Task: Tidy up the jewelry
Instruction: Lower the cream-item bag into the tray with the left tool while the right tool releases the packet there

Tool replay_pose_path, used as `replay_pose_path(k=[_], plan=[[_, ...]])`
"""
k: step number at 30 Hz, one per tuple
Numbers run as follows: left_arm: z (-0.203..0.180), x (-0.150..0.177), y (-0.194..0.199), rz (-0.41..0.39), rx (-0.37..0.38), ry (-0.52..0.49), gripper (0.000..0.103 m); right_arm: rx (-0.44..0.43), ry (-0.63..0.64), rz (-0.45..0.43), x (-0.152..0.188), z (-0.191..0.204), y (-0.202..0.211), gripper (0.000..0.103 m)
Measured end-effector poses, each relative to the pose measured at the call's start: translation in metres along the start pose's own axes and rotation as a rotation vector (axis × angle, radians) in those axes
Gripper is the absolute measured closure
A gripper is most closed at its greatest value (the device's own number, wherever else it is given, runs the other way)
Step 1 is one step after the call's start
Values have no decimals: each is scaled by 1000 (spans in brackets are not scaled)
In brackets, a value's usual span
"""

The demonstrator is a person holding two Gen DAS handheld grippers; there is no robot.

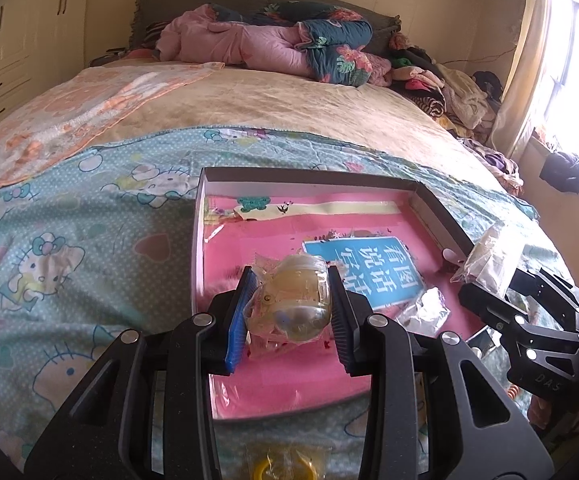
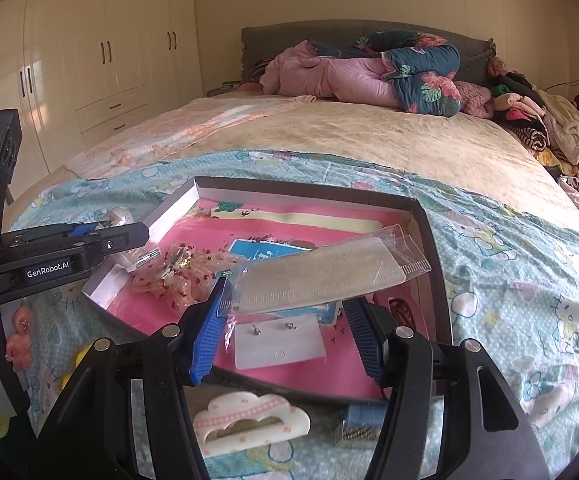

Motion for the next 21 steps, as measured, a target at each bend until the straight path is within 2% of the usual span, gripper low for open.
replay_pose_path(k=[21], plan=[[16,-12,-35,44,-8,13,76,24,63,131,-16,1,-69,46]])
Point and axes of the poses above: each gripper's, at about its wrist camera, not at the fingertips, and y roughly against the way its jaws point, z to its left, x to its underside, the point moved 2 cm from there along -y, roughly the way its jaws point, and after that the axes turned 9 degrees about x, right-handed, at the moved point
